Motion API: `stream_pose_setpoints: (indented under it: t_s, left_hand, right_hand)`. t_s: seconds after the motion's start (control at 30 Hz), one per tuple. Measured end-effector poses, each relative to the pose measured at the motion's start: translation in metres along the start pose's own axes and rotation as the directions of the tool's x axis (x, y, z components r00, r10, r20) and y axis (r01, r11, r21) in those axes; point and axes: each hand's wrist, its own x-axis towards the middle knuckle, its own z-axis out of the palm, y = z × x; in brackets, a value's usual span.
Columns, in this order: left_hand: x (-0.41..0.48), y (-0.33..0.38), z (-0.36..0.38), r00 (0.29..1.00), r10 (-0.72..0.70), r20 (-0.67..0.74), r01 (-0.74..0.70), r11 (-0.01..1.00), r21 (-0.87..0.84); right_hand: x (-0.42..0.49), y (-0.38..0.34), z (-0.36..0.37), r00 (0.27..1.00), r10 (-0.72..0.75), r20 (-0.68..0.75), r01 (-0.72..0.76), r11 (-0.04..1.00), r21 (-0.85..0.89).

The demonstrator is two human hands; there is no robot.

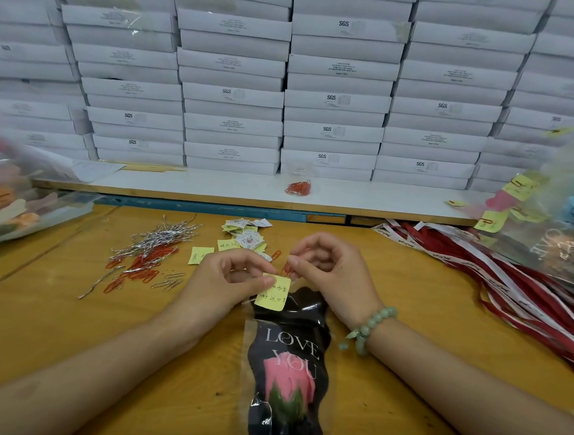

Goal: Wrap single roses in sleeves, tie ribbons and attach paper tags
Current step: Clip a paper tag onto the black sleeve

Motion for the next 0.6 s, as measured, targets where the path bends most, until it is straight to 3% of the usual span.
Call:
stream_pose_setpoints:
  t_s: [0.23, 0.6]
  left_hand:
    - [0.0001, -0.0006, -0.0001, 0.999, 0.006, -0.035, -0.006, 1.000, 0.027]
    - [-0.0006, 0.0010, 0.0006, 0.999, 0.017, -0.033, -0.016, 1.000, 0.024]
  right_hand:
    - [-0.0013, -0.0007, 0.0017, 0.998, -0.035, 0.047, 0.035, 0.999, 0.005]
    - [-0.0007, -0.0015, 0.0011, 0.996, -0.086, -0.022, 0.086, 0.996, -0.020]
